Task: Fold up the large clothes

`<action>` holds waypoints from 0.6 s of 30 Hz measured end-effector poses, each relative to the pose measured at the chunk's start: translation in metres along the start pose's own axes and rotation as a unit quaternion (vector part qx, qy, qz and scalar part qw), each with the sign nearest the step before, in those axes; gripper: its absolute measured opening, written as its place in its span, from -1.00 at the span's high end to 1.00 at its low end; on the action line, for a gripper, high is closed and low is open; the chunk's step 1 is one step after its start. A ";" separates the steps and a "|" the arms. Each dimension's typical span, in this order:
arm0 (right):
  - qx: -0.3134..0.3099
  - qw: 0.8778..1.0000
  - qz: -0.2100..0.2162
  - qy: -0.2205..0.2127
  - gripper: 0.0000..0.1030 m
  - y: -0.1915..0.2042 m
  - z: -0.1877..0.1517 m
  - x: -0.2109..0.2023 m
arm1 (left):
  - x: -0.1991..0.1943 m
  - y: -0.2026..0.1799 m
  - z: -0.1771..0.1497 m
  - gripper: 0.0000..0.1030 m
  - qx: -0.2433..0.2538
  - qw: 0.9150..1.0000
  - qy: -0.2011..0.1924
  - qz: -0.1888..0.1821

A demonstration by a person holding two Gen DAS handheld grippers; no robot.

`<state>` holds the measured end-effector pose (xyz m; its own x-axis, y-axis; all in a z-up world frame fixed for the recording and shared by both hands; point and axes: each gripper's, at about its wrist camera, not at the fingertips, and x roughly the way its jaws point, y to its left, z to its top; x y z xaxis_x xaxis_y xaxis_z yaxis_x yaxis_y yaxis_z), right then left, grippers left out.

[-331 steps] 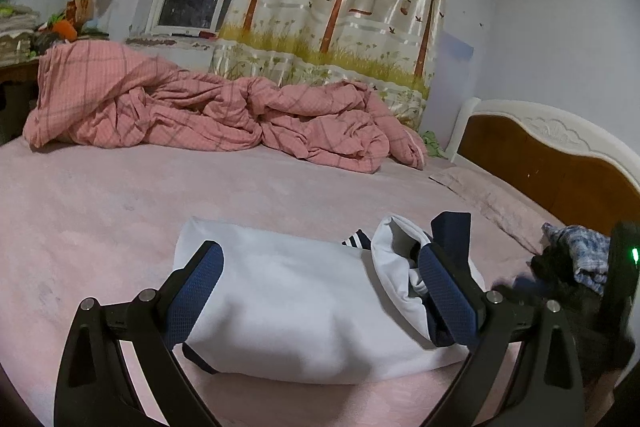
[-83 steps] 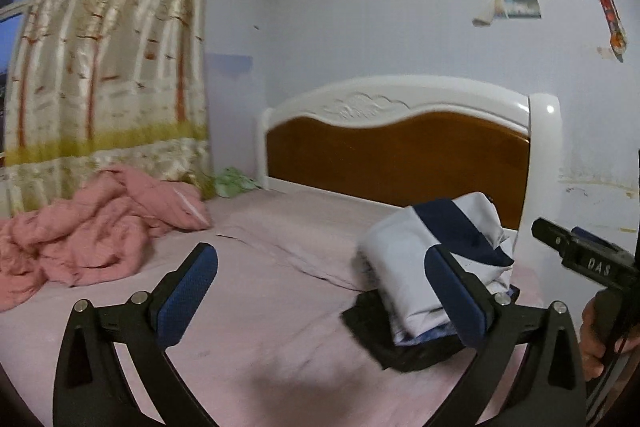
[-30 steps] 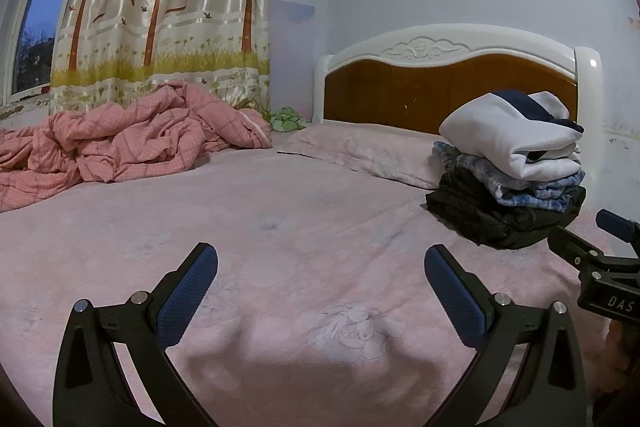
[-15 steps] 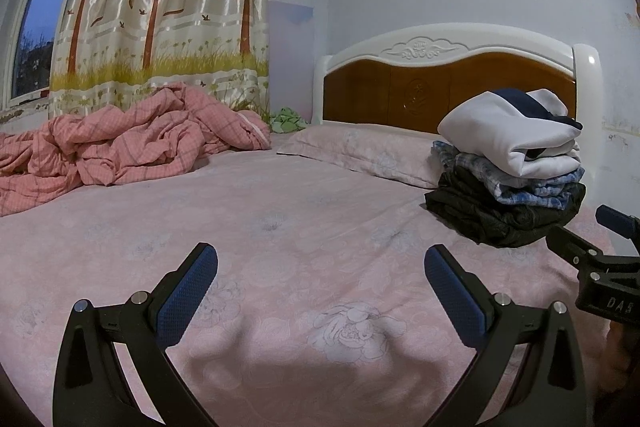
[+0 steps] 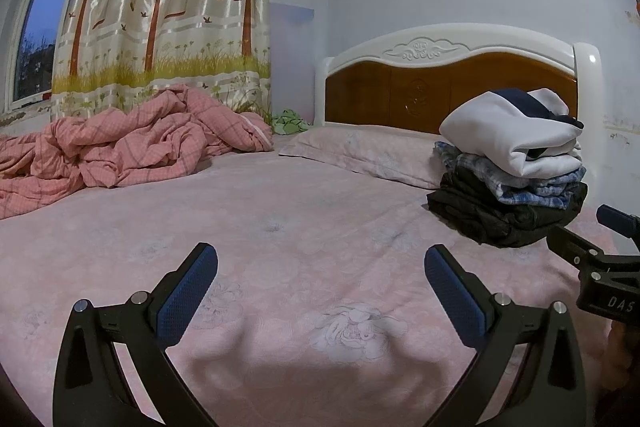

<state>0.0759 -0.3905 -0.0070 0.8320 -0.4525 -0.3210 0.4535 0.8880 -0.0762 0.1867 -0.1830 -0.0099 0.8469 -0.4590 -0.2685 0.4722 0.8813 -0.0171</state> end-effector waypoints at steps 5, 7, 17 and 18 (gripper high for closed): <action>-0.001 1.000 0.004 0.001 -1.00 0.000 -0.001 0.000 | 0.000 -0.002 0.000 -1.00 0.017 1.000 0.007 0.006; -0.001 1.000 0.003 0.002 -1.00 0.001 -0.001 0.000 | -0.004 0.001 0.001 -1.00 0.014 1.000 0.000 0.008; 0.007 1.000 0.012 0.020 -1.00 -0.004 -0.001 0.008 | -0.006 0.009 0.002 -1.00 0.001 1.000 -0.007 0.007; 0.007 1.000 0.011 0.021 -1.00 -0.004 -0.001 0.009 | -0.006 0.009 0.002 -1.00 0.001 1.000 -0.007 0.008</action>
<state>0.0811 -0.3981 -0.0104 0.8284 -0.4280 -0.3615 0.4395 0.8966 -0.0544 0.1868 -0.1727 -0.0067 0.8573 -0.4470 -0.2552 0.4597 0.8880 -0.0112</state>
